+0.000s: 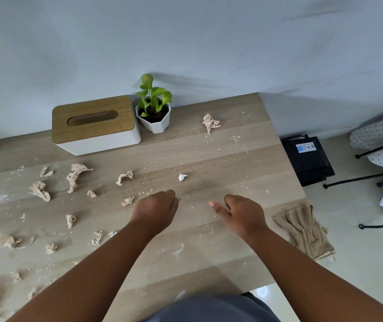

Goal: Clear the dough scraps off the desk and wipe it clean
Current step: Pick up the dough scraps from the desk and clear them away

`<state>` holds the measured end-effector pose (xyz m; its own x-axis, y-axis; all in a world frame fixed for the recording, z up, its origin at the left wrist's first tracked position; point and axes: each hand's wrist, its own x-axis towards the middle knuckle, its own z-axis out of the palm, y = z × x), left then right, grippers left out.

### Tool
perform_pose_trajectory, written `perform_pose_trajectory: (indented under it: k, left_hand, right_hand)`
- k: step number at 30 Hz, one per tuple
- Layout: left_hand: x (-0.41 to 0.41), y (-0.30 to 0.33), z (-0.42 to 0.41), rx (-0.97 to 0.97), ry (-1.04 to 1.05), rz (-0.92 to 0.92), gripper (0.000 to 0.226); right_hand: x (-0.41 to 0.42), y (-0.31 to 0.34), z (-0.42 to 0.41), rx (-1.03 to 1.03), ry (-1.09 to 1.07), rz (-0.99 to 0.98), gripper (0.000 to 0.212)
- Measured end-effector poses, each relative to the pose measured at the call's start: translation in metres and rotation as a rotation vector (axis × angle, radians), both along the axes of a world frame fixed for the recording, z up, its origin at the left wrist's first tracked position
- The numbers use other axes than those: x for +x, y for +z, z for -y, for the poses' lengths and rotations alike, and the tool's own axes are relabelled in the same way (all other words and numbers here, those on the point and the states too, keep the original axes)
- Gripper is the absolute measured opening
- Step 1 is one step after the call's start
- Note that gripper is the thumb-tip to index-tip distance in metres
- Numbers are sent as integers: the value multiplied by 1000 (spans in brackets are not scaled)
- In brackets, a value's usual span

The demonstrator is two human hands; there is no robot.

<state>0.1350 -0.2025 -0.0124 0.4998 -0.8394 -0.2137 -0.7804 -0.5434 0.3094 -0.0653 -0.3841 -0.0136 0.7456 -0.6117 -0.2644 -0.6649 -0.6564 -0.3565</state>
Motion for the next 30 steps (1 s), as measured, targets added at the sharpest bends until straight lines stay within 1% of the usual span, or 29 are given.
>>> perform_pose_trajectory:
  k: [2,5,10,12,14,16,18,20,23,26,28,30]
  left_hand:
    - [0,1,5,-21,39,-4,26]
    - [0,2,14,-26,73,-22,19]
    - [5,-5,29,-51,136,-58,30]
    - [6,-9,36,-48,168,-69,33]
    - [6,-12,42,-50,192,-78,32]
    - [7,-15,48,-52,206,-92,31]
    - [8,-18,55,-28,212,-95,33]
    - [8,-19,61,17,205,-74,37]
    - [7,-22,67,86,174,-24,41]
    - [8,-22,71,117,157,-20,38]
    - [10,-20,75,124,122,-5,39]
    - [11,-19,79,84,94,28,39]
  right_hand:
    - [2,-3,5,5,-6,-16,60]
    - [8,-8,15,39,24,22,48]
    - [31,-12,46,139,31,135,23]
    - [46,-11,60,154,54,171,19]
    - [62,-9,73,95,64,203,22]
    - [77,-7,86,-21,92,206,31]
    - [91,-5,100,-83,149,193,37]
    - [104,-6,115,-79,187,196,35]
    - [126,-11,142,-14,181,221,26]
    - [144,-13,164,27,197,230,19]
    - [156,-15,175,-29,188,226,24]
    - [166,-18,180,-135,176,215,35]
